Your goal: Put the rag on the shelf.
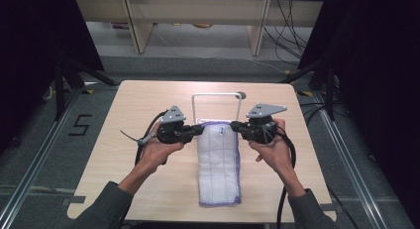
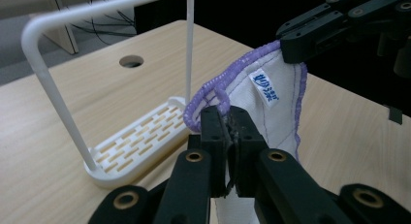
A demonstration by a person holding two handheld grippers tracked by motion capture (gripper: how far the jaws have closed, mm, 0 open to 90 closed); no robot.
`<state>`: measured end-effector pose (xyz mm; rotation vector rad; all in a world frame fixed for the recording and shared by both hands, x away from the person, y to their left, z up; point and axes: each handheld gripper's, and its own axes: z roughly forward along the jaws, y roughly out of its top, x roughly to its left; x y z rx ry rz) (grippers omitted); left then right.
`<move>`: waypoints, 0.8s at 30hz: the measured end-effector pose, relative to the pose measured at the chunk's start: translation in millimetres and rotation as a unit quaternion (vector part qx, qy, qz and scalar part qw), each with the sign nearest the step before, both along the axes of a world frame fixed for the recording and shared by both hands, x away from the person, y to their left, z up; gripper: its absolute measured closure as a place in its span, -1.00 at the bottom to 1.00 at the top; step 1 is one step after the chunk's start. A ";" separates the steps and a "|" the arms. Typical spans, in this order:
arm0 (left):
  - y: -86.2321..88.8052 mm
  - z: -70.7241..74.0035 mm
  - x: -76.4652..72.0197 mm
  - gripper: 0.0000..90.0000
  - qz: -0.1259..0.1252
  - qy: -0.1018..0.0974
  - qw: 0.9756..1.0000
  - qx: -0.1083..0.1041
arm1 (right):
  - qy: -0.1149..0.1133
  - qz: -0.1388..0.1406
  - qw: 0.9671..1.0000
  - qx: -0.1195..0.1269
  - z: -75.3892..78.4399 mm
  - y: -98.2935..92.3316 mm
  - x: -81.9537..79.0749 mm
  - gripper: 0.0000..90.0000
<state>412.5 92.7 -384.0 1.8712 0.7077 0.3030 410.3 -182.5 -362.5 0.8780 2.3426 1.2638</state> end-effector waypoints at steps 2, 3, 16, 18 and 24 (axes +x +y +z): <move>0.9 11.4 -1.0 0.91 -0.005 -0.004 1.000 -0.002 | -0.004 -0.004 1.000 0.001 8.1 -0.9 -1.4 0.92; 1.6 16.3 -1.5 0.91 -0.004 -0.006 1.000 -0.003 | -0.010 0.000 1.000 0.001 13.1 -2.4 -0.6 0.92; 6.4 82.3 14.6 0.91 0.009 -0.036 0.999 -0.031 | -0.069 0.004 0.998 0.009 77.3 4.7 19.6 0.92; 8.2 86.9 19.6 0.91 0.015 -0.038 0.999 -0.035 | -0.068 -0.003 0.998 0.010 82.4 7.2 23.9 0.92; 12.8 95.4 33.3 0.91 0.030 -0.031 0.998 -0.040 | -0.069 -0.010 0.997 0.014 93.9 13.2 39.2 0.92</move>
